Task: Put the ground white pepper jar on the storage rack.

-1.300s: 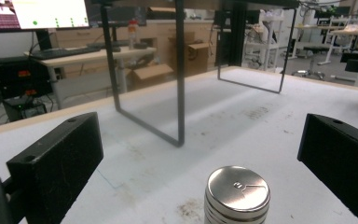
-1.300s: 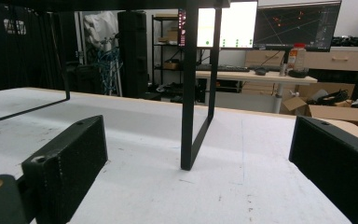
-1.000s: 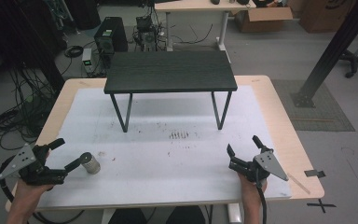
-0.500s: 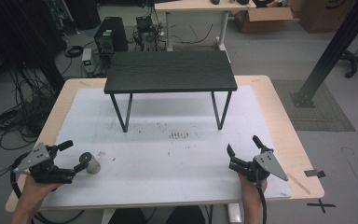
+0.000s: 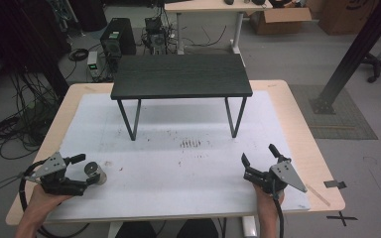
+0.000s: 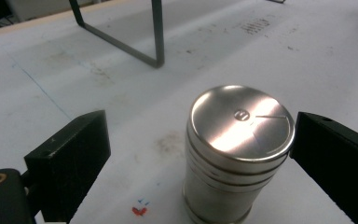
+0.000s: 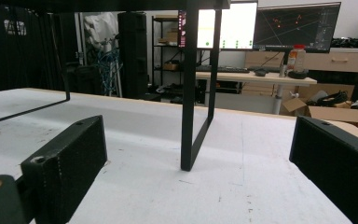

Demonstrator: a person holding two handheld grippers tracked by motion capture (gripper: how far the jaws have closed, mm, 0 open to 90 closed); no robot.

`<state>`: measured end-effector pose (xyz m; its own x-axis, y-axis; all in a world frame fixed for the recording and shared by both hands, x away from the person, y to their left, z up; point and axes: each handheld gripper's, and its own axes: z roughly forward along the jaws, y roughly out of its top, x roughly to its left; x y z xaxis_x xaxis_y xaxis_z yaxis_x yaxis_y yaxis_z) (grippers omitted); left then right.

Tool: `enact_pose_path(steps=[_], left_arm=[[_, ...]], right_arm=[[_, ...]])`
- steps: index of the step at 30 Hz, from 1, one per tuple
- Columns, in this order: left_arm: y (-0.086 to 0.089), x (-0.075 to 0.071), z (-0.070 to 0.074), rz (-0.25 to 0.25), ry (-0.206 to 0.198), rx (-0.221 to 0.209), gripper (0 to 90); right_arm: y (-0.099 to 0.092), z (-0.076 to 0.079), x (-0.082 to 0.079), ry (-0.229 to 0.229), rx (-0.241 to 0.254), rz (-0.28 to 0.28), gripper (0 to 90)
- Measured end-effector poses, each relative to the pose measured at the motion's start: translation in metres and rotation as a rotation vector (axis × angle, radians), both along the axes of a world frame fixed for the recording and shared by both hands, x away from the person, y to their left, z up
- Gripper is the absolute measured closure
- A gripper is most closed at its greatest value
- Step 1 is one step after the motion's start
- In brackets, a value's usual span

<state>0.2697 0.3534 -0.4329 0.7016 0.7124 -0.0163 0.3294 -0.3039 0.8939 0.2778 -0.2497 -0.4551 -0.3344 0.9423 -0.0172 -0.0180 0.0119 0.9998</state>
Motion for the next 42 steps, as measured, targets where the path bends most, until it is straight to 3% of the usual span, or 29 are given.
enact_pose_path(steps=[9, 20, 36, 42], left_arm=[[-0.0005, -0.0012, -0.0022, -0.027, 0.016, 0.028, 18.1], [-0.0007, -0.0063, -0.0035, -0.068, 0.010, 0.022, 35.1], [0.0014, -0.0079, -0.0012, -0.075, -0.007, -0.002, 48.4], [0.0013, -0.0078, -0.0015, -0.076, -0.007, -0.004, 48.7]], right_arm=[[0.0000, 0.0000, 0.0000, 0.000, 0.000, 0.000, 3.7], [0.0001, 0.0000, 0.0000, 0.000, 0.000, 0.000, 3.7], [0.0000, 0.0001, 0.0002, 0.002, -0.001, 0.000, 3.7], [0.0000, 0.0001, 0.0002, 0.001, 0.000, 0.000, 3.7]])
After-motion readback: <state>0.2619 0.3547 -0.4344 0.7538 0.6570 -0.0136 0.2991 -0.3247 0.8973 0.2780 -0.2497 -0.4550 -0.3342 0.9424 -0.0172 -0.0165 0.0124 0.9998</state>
